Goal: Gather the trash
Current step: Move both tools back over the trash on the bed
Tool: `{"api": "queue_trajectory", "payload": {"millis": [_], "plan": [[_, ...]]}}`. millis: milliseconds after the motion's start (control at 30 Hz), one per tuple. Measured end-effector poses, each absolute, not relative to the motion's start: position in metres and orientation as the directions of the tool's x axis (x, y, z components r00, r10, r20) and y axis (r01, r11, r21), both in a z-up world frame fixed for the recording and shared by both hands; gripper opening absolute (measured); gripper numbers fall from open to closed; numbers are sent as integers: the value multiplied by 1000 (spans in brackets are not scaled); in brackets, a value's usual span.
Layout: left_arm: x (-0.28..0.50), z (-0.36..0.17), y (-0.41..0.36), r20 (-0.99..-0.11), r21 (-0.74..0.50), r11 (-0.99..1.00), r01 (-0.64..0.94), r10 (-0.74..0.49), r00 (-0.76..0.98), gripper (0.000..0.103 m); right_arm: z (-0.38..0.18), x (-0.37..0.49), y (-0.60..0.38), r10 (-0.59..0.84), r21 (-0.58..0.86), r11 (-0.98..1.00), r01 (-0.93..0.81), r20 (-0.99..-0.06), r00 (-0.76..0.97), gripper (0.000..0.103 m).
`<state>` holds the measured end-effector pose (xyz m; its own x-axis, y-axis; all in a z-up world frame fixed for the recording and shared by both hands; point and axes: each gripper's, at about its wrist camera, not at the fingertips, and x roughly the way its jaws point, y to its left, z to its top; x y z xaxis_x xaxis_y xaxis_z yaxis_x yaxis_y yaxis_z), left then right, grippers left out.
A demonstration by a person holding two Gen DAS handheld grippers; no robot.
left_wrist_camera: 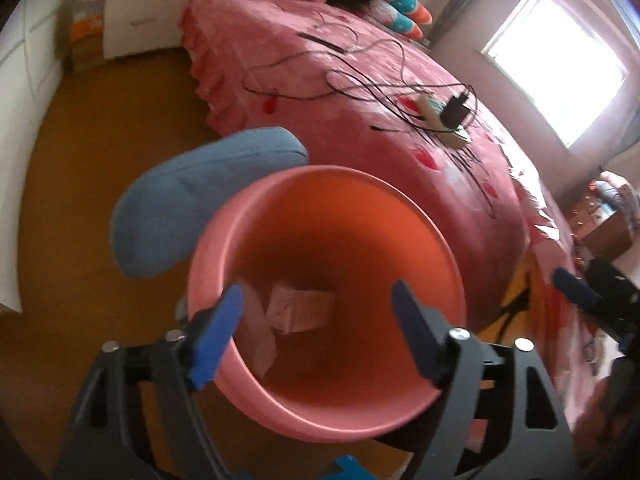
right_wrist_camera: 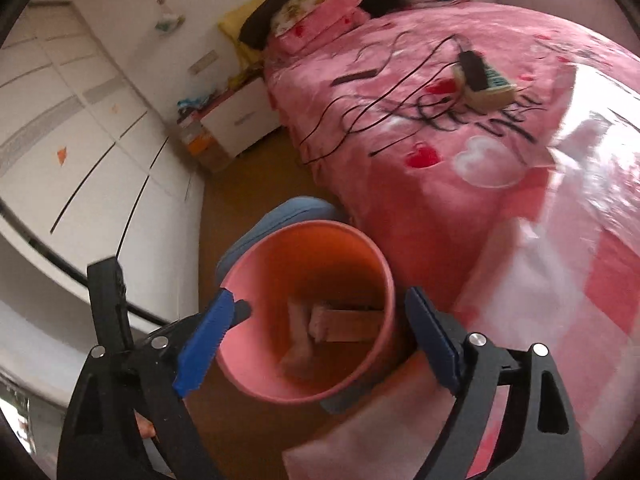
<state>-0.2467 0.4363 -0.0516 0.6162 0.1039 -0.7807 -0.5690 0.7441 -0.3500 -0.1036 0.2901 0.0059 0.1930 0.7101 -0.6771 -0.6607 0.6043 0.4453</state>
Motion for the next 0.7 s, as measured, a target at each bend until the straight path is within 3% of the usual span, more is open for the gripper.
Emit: {"api": "queue_trajectory", "payload": {"millis": [167,333,600,700], "plan": [[-258,-42,425,-728,-312,774,-551,178,662,84,10,-107,256,718,433,622,-652,-647,256,88],[-256,-22,391,-665,-217,852,-477,229,711,85,12,-107,224,736,452,632,-629,-605,305,96],[-232,10,334,-665,-62,922,-381,246,705,85,16,-110,182,751,462,630,-624,-565,340,98],[-224,20,315,-662,-60,939,-340,217,717,85,18,-112,167,747,449,638,-626,-558,361,98]]}}
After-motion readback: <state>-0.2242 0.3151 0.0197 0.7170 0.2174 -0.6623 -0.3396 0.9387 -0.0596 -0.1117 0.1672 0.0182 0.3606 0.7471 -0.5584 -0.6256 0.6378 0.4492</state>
